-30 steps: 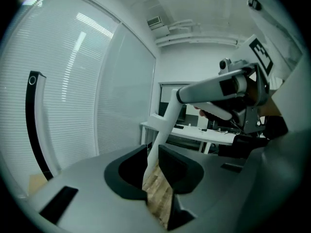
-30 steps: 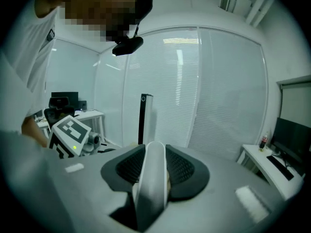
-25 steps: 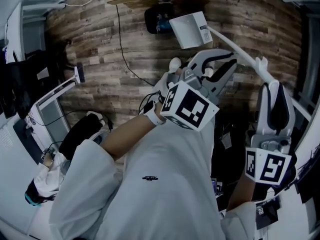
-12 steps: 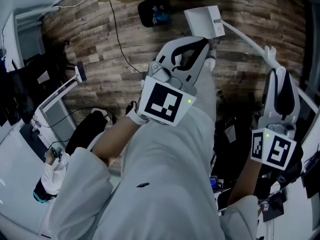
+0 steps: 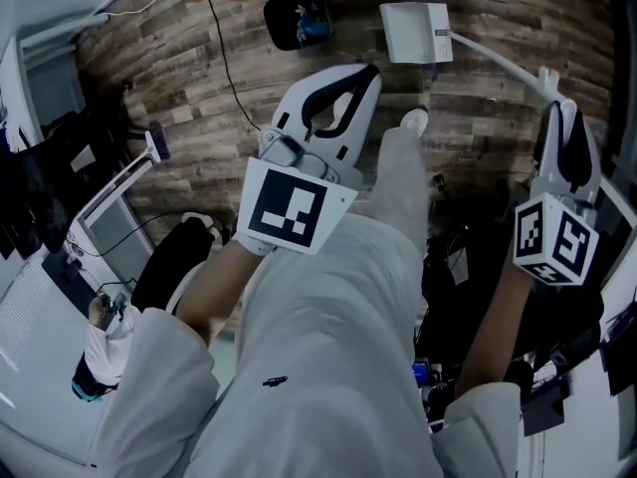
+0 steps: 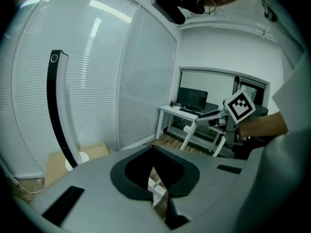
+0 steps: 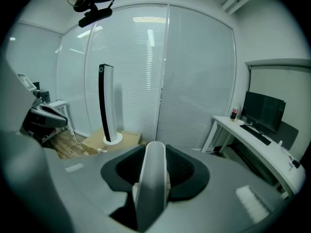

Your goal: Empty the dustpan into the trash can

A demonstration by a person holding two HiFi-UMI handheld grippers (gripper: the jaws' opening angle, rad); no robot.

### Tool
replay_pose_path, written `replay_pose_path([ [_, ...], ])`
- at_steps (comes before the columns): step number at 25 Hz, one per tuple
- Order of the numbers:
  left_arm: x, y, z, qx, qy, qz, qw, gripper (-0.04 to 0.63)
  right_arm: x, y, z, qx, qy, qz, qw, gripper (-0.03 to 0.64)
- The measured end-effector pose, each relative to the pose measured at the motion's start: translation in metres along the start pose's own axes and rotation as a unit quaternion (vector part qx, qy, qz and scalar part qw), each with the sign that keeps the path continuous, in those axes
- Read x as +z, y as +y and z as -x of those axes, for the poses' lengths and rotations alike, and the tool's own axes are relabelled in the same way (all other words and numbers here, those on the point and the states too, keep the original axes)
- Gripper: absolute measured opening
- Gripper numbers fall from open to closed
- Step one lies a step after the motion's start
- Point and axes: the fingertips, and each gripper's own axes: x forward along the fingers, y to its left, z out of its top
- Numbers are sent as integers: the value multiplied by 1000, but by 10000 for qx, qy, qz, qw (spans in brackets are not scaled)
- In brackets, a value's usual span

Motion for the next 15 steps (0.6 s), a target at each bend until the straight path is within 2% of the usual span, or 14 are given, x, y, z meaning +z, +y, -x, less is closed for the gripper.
replay_pose_path([
  [8,-22,28,-12,351,221,135,9990,6,-44,-22,-56,-225,279,-171,9992,143],
  [15,-36,38,-20,448,295,146,9985,6,-78,-35,-91,-405,476,-208,9978,143],
])
